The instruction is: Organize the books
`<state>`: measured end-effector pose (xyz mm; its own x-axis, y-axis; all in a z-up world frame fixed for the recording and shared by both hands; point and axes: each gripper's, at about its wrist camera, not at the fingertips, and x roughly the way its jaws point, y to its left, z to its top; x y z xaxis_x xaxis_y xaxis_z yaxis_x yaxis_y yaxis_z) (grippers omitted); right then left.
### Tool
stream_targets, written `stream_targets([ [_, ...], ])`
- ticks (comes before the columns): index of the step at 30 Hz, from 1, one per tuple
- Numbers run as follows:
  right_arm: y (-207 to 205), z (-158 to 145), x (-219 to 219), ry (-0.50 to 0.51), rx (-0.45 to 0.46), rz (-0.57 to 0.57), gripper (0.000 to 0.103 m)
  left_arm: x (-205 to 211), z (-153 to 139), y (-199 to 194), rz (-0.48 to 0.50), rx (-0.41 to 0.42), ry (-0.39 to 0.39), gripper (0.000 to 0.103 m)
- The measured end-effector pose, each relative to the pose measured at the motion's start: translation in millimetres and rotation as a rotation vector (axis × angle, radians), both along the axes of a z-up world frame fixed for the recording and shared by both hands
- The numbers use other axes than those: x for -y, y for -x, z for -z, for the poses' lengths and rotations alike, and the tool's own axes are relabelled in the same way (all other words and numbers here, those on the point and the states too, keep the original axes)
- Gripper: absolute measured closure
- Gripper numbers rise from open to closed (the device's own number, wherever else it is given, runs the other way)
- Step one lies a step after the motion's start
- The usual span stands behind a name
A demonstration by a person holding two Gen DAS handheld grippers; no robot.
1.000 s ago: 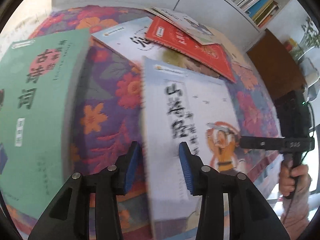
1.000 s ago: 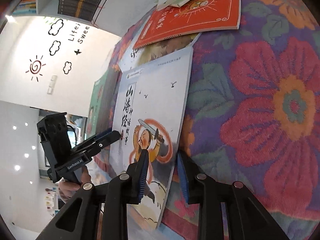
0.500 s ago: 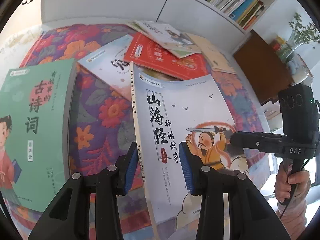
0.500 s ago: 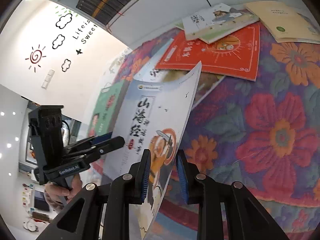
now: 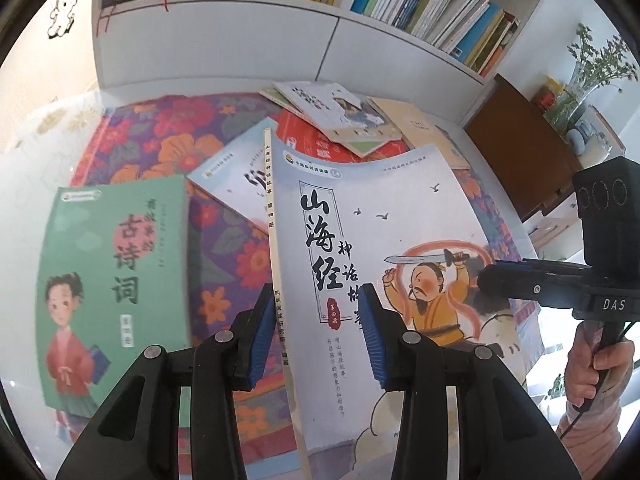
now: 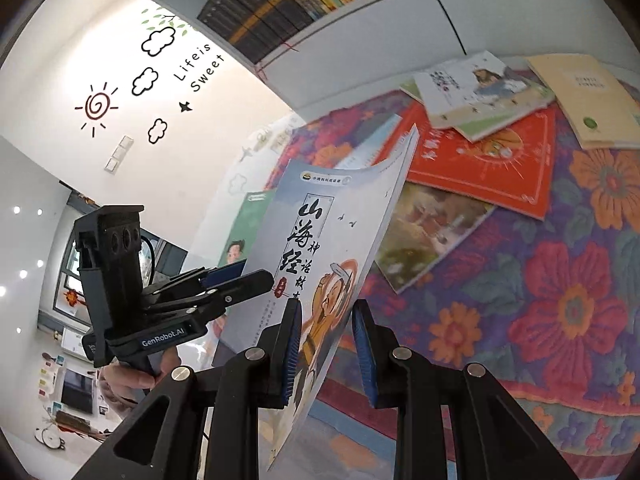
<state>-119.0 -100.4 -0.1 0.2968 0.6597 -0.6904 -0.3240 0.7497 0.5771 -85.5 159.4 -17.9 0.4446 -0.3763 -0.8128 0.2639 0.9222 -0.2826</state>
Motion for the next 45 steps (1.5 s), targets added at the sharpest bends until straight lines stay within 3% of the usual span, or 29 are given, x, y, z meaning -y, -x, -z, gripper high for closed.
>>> stream_targets([
  [12, -10, -18, -56, -0.009, 0.038, -0.076, 0.077, -56, -29, -3, -0.073, 0.055, 0.015, 0.066],
  [28, -40, -19, -157, -0.003, 0.057, -0.196, 0.077, -154, -26, -10, -0.227, 0.051, 0.059, 0.066],
  [41, -67, 39, -200, 0.006, 0.006, -0.218, 0.077, -194, 36, -31, -0.298, -0.038, 0.068, 0.066],
  [45, -71, 59, -204, 0.017, -0.009, -0.203, 0.077, -197, 47, -32, -0.314, -0.025, 0.040, 0.066],
])
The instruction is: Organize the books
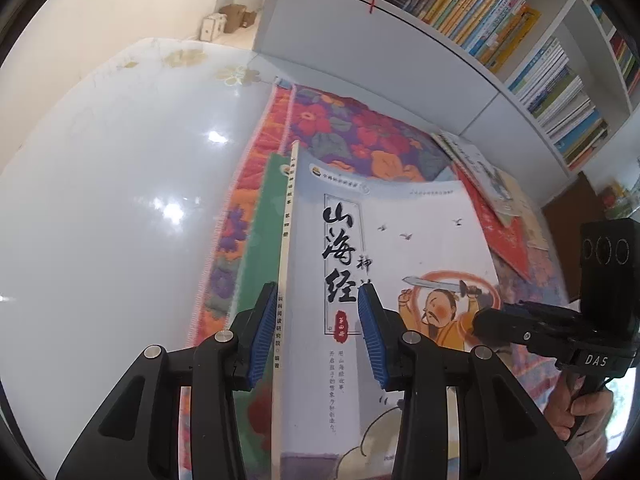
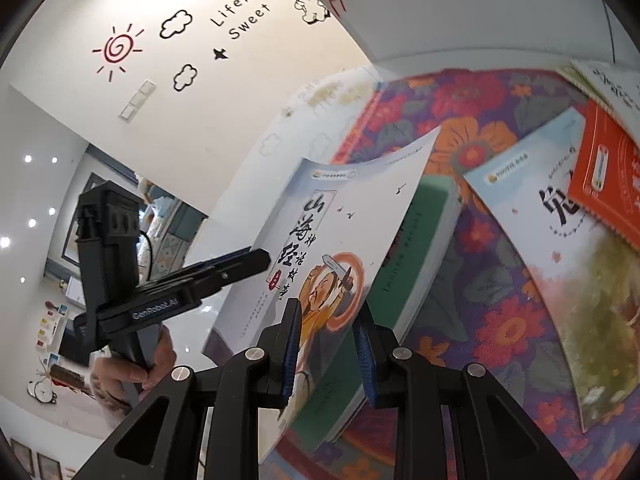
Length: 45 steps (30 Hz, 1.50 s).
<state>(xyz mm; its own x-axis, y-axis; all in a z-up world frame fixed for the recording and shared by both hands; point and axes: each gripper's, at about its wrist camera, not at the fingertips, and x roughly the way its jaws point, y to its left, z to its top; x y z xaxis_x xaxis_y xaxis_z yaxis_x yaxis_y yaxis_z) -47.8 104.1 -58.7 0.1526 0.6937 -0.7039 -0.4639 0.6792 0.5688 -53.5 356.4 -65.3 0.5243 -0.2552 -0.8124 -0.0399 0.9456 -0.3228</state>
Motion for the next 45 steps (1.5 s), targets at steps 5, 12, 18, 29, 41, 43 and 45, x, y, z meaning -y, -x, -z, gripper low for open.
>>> stream_targets([
  [5, -4, 10, 3, 0.003, -0.006, 0.020, 0.077, -7, 3, -2, -0.005, 0.002, 0.002, 0.066],
  [12, 0, 20, -3, 0.025, -0.016, 0.002, 0.077, -12, 7, -4, -0.018, -0.004, -0.015, 0.066],
  [18, -1, 29, -5, 0.042, -0.033, 0.002, 0.077, -8, 8, -4, -0.033, -0.002, -0.072, 0.066],
  [29, 1, 26, -6, 0.054, -0.050, 0.034, 0.062, -12, 6, -6, -0.070, -0.001, -0.083, 0.066],
  [41, 10, 9, 10, 0.093, 0.003, 0.059, 0.058, 11, -29, 7, -0.073, 0.055, -0.140, 0.065],
  [43, 10, 8, 19, 0.080, -0.005, 0.073, 0.058, 21, -34, 7, -0.061, 0.069, -0.147, 0.065],
  [45, 9, 6, 30, 0.070, -0.011, 0.089, 0.058, 34, -40, 6, -0.042, 0.084, -0.154, 0.064],
])
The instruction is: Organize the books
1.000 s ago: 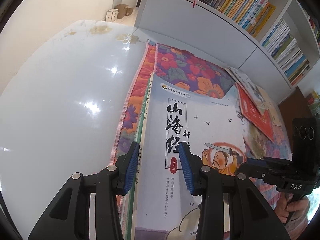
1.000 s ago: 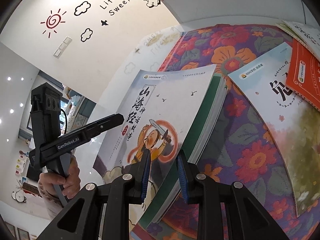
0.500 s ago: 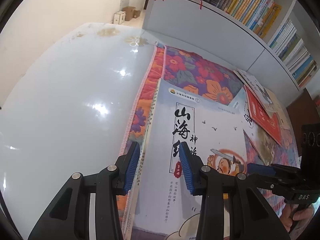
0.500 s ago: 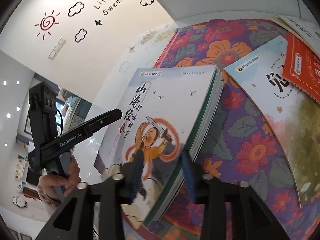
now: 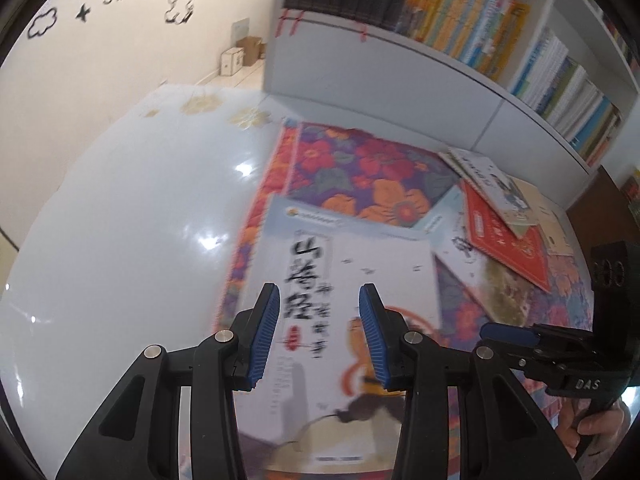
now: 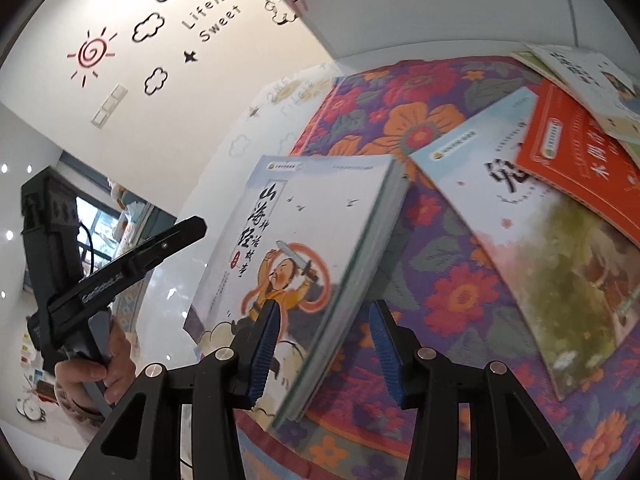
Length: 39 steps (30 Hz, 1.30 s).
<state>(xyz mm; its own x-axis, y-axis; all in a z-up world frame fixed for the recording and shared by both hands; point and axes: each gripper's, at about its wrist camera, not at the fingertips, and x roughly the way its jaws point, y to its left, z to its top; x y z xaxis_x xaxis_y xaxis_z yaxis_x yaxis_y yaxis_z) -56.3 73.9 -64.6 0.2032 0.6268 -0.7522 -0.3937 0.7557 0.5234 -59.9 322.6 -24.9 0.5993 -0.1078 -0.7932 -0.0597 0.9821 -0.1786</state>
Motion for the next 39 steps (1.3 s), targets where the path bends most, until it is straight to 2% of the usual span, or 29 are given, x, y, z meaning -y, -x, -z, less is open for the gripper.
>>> stream_targets([
  [9, -3, -10, 64, -0.017, 0.008, 0.086, 0.058, 69, -10, -13, 0.091, 0.021, 0.019, 0.064],
  [17, -10, -15, 162, -0.047, 0.018, 0.232, 0.058, 146, -9, -28, 0.184, 0.029, 0.032, 0.064],
  [22, -20, -11, 248, -0.087, 0.003, 0.373, 0.058, 207, 12, -37, 0.261, 0.005, 0.074, 0.064],
  [25, -30, -7, 314, -0.130, 0.002, 0.498, 0.058, 241, 30, -37, 0.306, -0.020, 0.099, 0.064],
  [28, -41, 6, 386, -0.211, -0.029, 0.645, 0.058, 268, 47, -39, 0.340, -0.048, 0.130, 0.064],
  [31, -56, 19, 435, -0.260, -0.060, 0.745, 0.058, 287, 62, -37, 0.365, -0.062, 0.151, 0.064],
  [35, -73, 30, 471, -0.308, -0.069, 0.829, 0.058, 298, 82, -33, 0.381, -0.076, 0.150, 0.064],
  [37, -89, 34, 475, -0.248, -0.076, 0.825, 0.058, 299, 94, -35, 0.387, -0.092, 0.145, 0.064],
  [38, -96, 35, 475, -0.220, -0.080, 0.819, 0.058, 297, 92, -32, 0.390, -0.047, 0.142, 0.063],
  [39, -102, 37, 474, -0.209, -0.081, 0.813, 0.058, 296, 93, -32, 0.385, -0.044, 0.118, 0.063],
])
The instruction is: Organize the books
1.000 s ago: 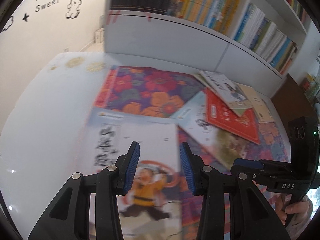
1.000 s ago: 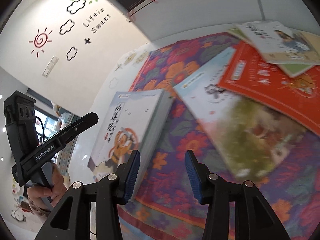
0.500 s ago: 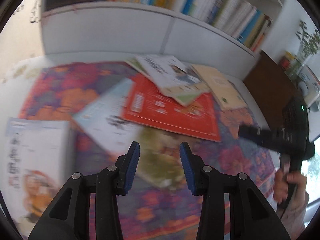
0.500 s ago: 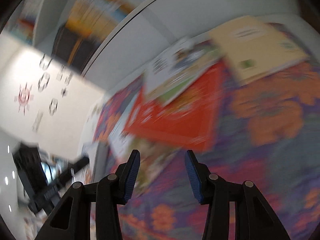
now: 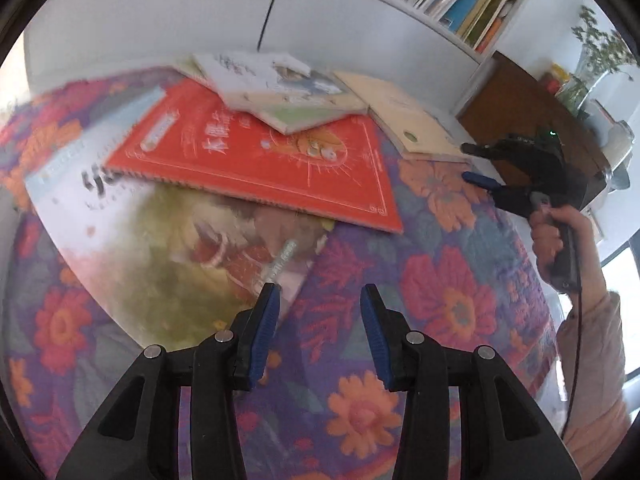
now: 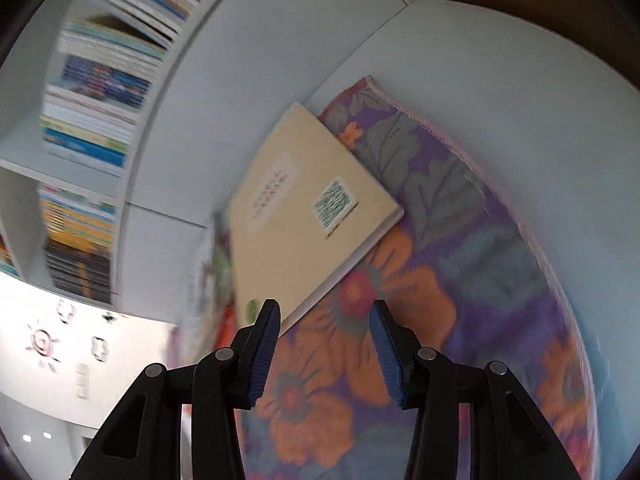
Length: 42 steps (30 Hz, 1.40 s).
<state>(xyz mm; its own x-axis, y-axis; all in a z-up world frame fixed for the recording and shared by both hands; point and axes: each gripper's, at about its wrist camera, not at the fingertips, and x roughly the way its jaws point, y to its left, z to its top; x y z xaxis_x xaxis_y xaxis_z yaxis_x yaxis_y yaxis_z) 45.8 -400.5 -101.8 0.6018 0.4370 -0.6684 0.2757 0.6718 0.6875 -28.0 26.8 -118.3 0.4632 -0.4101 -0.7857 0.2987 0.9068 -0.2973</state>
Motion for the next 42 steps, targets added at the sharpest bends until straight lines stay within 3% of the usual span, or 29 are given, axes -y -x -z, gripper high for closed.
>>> stream_targets([
  [6, -40, -10, -5, 0.058, -0.048, 0.005, 0.052, -6, 1, 1, 0.010, 0.013, 0.025, 0.063],
  [9, -63, -16, -13, 0.104, -0.109, -0.017, 0.045, -8, 2, 1, 0.018, 0.022, 0.029, 0.063],
  [11, -72, -18, -22, 0.122, -0.127, -0.037, 0.033, -9, 2, 0, 0.022, 0.028, 0.031, 0.063],
  [13, -77, -21, -29, 0.166, -0.142, -0.053, 0.031, -9, 2, 0, 0.025, 0.033, 0.033, 0.063],
  [17, -75, -19, -26, 0.141, -0.093, -0.027, 0.031, -9, 3, 0, 0.023, 0.038, 0.036, 0.063],
  [18, -71, -16, -19, 0.114, -0.067, -0.018, 0.032, -9, 3, -1, 0.021, 0.038, 0.040, 0.063],
  [19, -67, -13, -13, 0.074, -0.029, -0.005, 0.043, -9, 3, -1, 0.020, 0.038, 0.042, 0.063],
  [20, -60, -8, -4, -0.001, 0.025, 0.024, 0.062, -9, 3, -1, 0.019, 0.037, 0.046, 0.063],
  [22, -52, 7, 12, -0.185, 0.122, 0.067, 0.079, -10, 3, -1, 0.018, 0.035, 0.050, 0.063],
  [23, -50, 16, 16, -0.232, 0.134, 0.080, 0.080, -10, 3, -1, 0.018, 0.035, 0.052, 0.063],
  [26, -48, 22, 13, -0.199, 0.131, 0.106, 0.080, -10, 3, -1, 0.018, 0.033, 0.053, 0.063],
  [34, -35, -12, -13, 0.013, 0.168, 0.030, 0.081, -7, -1, 2, -0.001, 0.019, 0.010, 0.063],
  [42, 45, -33, -26, 0.118, 0.163, -0.055, 0.081, 4, -7, 19, 0.023, -0.029, 0.026, 0.063],
])
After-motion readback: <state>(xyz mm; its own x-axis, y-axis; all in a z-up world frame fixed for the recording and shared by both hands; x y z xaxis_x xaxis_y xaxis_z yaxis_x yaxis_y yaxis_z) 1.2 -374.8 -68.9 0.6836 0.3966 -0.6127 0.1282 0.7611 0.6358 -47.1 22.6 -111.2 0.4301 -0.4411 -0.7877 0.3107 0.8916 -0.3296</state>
